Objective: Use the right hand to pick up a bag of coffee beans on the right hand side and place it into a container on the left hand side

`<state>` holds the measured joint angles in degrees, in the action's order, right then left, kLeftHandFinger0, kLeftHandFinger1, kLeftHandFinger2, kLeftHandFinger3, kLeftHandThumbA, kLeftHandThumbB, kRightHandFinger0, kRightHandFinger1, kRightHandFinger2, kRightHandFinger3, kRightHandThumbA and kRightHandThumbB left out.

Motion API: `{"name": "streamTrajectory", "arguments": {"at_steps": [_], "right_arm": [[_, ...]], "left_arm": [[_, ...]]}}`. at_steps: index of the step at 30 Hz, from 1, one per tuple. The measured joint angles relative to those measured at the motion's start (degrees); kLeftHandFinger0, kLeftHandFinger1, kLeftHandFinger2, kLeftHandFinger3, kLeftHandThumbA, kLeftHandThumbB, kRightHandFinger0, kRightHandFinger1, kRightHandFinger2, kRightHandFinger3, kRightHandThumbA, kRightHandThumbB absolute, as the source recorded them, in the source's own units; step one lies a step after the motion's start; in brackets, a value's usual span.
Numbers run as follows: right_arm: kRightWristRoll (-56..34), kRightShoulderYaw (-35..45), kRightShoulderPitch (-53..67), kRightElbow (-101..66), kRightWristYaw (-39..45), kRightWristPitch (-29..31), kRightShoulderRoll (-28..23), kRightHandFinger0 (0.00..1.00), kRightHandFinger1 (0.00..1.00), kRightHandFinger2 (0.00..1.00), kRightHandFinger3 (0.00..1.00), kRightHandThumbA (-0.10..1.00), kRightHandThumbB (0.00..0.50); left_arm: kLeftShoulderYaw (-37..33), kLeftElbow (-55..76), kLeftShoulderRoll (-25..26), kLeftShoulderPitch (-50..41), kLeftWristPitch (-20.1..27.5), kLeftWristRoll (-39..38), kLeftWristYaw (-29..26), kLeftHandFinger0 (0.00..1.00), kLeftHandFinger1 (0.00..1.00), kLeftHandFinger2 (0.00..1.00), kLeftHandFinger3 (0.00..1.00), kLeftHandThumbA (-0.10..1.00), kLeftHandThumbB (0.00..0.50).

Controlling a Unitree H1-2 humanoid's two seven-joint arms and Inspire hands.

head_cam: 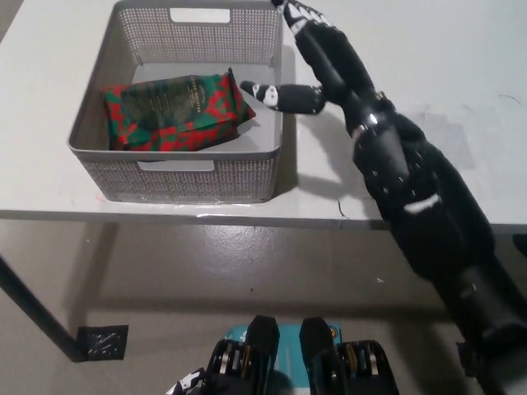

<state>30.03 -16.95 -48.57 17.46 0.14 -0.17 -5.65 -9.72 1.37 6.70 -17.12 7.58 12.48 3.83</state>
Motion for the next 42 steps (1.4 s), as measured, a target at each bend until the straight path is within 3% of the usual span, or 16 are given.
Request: {"name": "streamTrajectory", "arguments": {"at_steps": [2, 5, 7, 10, 16, 18, 21, 22, 23, 26, 28, 31, 36, 39, 42], "right_arm": [[-0.4, 0.5, 2.9, -4.1, 0.1, -0.4, 0.0, 1.00, 1.00, 1.00, 1.00, 0.70, 0.276], [-1.3, 1.7, 7.9, -10.2, 0.3, -0.6, 0.0, 1.00, 1.00, 1.00, 1.00, 0.70, 0.261], [-2.2, 2.8, 11.8, -14.5, 0.2, -0.6, 0.0, 1.00, 1.00, 1.00, 1.00, 0.77, 0.261], [-3.8, 4.9, 19.0, -21.5, 0.1, -0.4, 0.1, 1.00, 1.00, 1.00, 1.00, 0.80, 0.217], [-9.2, 9.1, 35.8, -33.4, -0.9, 1.8, 1.7, 0.99, 1.00, 1.00, 1.00, 0.80, 0.205], [-11.7, 10.2, 41.6, -35.4, -1.5, 3.3, 2.7, 0.96, 1.00, 1.00, 1.00, 0.79, 0.160], [-14.5, 11.3, 48.7, -35.3, -2.2, 6.1, 4.2, 0.93, 1.00, 1.00, 1.00, 0.81, 0.136], [-15.2, 11.4, 50.3, -35.0, -2.3, 6.9, 4.5, 1.00, 1.00, 1.00, 1.00, 0.82, 0.175], [-16.1, 11.6, 52.2, -34.4, -2.4, 7.9, 4.7, 1.00, 1.00, 1.00, 1.00, 0.83, 0.191], [-19.3, 12.2, 57.2, -32.2, -2.4, 10.5, 5.7, 1.00, 1.00, 1.00, 1.00, 0.80, 0.167], [-21.4, 12.3, 60.2, -29.2, -2.3, 12.3, 6.3, 0.99, 1.00, 1.00, 1.00, 0.80, 0.124], [-23.4, 12.3, 61.9, -24.9, -2.1, 14.3, 6.3, 0.99, 1.00, 1.00, 1.00, 0.85, 0.159], [-26.5, 12.3, 62.1, -16.7, -1.3, 18.2, 5.9, 1.00, 1.00, 1.00, 1.00, 0.79, 0.176], [-28.0, 12.4, 61.4, -13.1, -1.0, 20.1, 5.9, 1.00, 1.00, 1.00, 1.00, 0.74, 0.144], [-29.5, 12.6, 60.2, -10.0, -0.6, 21.7, 6.1, 0.99, 1.00, 1.00, 1.00, 0.73, 0.149]], "left_arm": [[0.0, 0.0, 0.0, 0.0, -0.1, 0.0, 0.0, 1.00, 1.00, 1.00, 1.00, 1.00, 0.292], [0.0, 0.0, 0.0, 0.0, -0.1, 0.2, 0.0, 1.00, 1.00, 1.00, 1.00, 1.00, 0.294], [0.0, -0.1, 0.0, 0.0, -0.2, 0.2, 0.0, 1.00, 1.00, 1.00, 1.00, 1.00, 0.303], [0.0, -0.3, 0.0, 0.0, -0.2, 0.2, 0.0, 1.00, 1.00, 1.00, 1.00, 1.00, 0.311], [0.3, -0.7, 0.1, 0.1, -0.2, 0.2, 0.0, 1.00, 1.00, 1.00, 1.00, 1.00, 0.358], [0.4, -0.7, 0.1, 0.2, -0.3, 0.1, 0.0, 1.00, 1.00, 1.00, 1.00, 1.00, 0.363], [0.6, -0.9, 0.1, 0.3, -0.3, 0.0, 0.0, 1.00, 1.00, 1.00, 1.00, 1.00, 0.348], [0.6, -1.0, 0.1, 0.3, -0.3, -0.1, 0.0, 1.00, 1.00, 1.00, 1.00, 1.00, 0.344], [0.7, -1.2, 0.1, 0.3, -0.3, -0.2, 0.0, 1.00, 1.00, 1.00, 1.00, 1.00, 0.345], [1.0, -1.4, 0.0, 0.1, 0.0, -0.6, 0.0, 1.00, 1.00, 1.00, 1.00, 1.00, 0.380], [1.5, -1.6, -0.1, 0.2, 0.1, -0.8, 0.0, 1.00, 1.00, 1.00, 1.00, 1.00, 0.408], [1.9, -1.8, -0.2, 0.9, 0.2, -1.0, 0.0, 1.00, 1.00, 1.00, 1.00, 1.00, 0.432], [3.0, -2.3, -0.6, 2.9, 0.9, -1.3, -0.1, 1.00, 1.00, 1.00, 1.00, 1.00, 0.396], [3.5, -2.4, -1.1, 3.9, 1.3, -1.7, -0.1, 1.00, 1.00, 1.00, 1.00, 1.00, 0.401], [3.7, -2.5, -1.2, 4.8, 2.0, -2.1, -0.2, 1.00, 1.00, 1.00, 1.00, 1.00, 0.402]]}}
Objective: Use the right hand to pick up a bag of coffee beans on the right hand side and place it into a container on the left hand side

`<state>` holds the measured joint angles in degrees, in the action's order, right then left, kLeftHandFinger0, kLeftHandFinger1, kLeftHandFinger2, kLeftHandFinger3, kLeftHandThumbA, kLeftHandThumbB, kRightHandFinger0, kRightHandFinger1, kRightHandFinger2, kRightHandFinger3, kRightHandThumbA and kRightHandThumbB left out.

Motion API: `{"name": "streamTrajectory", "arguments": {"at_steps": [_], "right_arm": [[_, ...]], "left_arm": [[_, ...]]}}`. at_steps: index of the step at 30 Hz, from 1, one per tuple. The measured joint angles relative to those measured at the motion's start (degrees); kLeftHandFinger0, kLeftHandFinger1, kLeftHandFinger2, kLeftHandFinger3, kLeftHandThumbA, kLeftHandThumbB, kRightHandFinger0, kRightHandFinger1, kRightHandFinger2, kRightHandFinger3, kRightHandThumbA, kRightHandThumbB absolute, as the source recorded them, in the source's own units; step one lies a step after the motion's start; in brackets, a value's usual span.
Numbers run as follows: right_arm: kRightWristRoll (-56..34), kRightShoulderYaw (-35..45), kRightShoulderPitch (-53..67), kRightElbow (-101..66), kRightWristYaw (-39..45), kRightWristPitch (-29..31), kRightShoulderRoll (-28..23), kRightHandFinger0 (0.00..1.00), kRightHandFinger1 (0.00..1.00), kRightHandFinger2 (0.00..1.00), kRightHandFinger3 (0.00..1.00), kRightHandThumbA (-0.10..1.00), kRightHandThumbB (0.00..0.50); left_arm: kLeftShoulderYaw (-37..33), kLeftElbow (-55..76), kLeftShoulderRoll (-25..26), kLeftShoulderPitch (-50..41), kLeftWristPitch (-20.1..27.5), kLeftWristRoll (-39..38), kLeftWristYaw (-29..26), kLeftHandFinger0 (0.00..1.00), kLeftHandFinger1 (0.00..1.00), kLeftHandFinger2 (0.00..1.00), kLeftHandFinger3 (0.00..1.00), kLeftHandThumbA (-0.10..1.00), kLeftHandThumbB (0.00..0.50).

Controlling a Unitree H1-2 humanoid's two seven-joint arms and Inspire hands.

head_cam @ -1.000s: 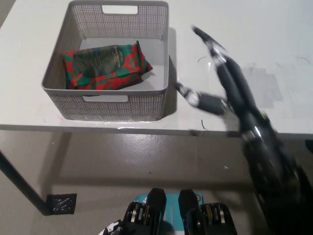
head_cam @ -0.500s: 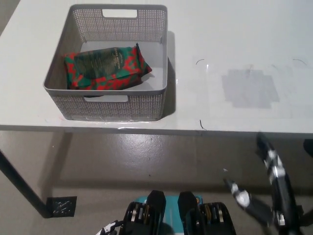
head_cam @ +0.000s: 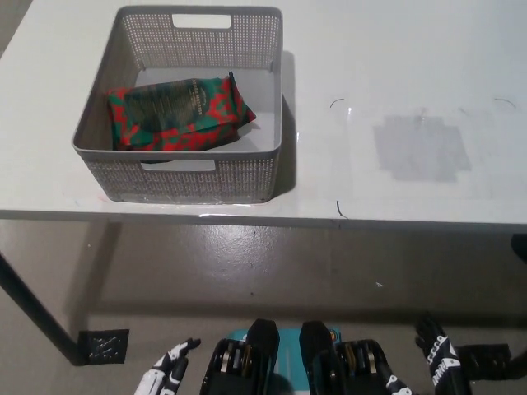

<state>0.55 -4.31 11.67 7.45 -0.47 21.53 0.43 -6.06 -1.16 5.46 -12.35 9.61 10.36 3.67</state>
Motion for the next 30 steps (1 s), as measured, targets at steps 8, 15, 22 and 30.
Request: {"name": "streamTrajectory", "arguments": {"at_steps": [8, 15, 22, 30], "right_arm": [[-1.9, 1.4, -1.7, 3.7, 0.3, 1.1, -0.3, 0.93, 0.97, 1.00, 1.00, 0.79, 0.182], [-2.3, 1.9, -2.1, 4.8, 0.4, 1.2, -0.2, 0.88, 0.92, 1.00, 1.00, 0.76, 0.201], [-2.4, 2.2, -3.3, 5.2, 0.4, 1.3, -0.2, 0.83, 0.87, 1.00, 1.00, 0.77, 0.185], [-2.2, 3.3, -5.4, 5.2, 0.1, 1.7, -0.2, 0.78, 0.80, 1.00, 1.00, 0.77, 0.148]], "left_arm": [[0.0, -1.0, -0.1, 1.5, 0.7, -0.3, 0.0, 1.00, 1.00, 1.00, 1.00, 1.00, 0.378], [-0.1, -1.0, -0.1, 2.0, 0.6, -0.2, 0.1, 1.00, 1.00, 1.00, 1.00, 1.00, 0.394], [-0.1, -1.0, 0.1, 3.8, 0.2, -0.1, 0.1, 1.00, 1.00, 1.00, 1.00, 1.00, 0.390], [-0.2, -1.0, 0.7, 8.9, -0.4, -0.1, 0.2, 1.00, 1.00, 1.00, 1.00, 1.00, 0.356]]}}
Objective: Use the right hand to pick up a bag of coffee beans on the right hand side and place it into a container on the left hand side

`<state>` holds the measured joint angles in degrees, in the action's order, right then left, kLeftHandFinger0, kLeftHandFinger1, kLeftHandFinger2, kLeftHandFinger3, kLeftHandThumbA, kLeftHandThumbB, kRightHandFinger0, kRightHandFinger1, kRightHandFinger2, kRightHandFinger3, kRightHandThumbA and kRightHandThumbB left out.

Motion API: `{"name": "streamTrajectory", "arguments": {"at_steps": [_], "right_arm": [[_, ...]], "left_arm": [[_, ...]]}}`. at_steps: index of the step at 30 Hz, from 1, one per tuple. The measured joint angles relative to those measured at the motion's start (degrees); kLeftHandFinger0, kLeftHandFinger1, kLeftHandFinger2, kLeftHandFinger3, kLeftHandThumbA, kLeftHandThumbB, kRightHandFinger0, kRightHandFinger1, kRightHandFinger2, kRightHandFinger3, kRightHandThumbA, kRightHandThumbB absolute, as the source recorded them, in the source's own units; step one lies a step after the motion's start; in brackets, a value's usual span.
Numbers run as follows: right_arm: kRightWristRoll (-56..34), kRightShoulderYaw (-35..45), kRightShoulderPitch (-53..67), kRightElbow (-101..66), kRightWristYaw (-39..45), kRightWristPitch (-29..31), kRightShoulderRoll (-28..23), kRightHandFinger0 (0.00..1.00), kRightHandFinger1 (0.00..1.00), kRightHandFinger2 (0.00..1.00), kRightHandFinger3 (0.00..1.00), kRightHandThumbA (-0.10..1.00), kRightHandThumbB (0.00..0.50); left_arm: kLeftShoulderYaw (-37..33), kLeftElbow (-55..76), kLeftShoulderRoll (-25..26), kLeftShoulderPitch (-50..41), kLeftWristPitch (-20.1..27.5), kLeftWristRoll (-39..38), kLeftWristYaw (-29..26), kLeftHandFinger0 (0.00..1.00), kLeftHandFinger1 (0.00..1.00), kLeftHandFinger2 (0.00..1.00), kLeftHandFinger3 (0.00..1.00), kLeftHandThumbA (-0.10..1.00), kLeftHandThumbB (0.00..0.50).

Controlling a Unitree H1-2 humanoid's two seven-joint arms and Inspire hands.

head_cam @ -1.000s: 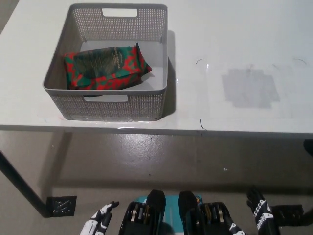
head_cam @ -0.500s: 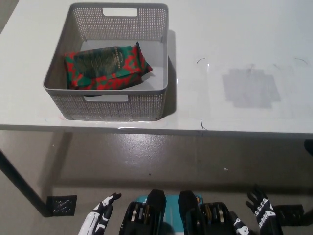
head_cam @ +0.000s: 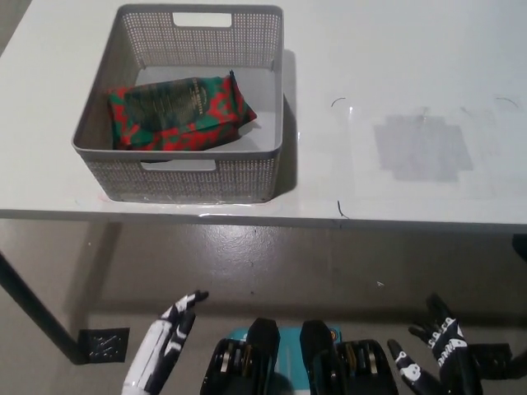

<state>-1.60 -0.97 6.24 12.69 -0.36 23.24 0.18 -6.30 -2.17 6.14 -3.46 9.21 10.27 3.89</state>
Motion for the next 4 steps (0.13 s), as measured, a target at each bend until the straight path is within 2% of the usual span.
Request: {"name": "streamTrajectory", "arguments": {"at_steps": [4], "right_arm": [[0.0, 0.4, -1.5, 0.0, -0.1, 0.2, -0.1, 0.76, 0.78, 1.00, 1.00, 0.79, 0.115]], "left_arm": [[-0.1, 0.0, 0.1, 1.8, -0.6, 0.0, 0.1, 1.00, 1.00, 1.00, 1.00, 1.00, 0.346]]}}
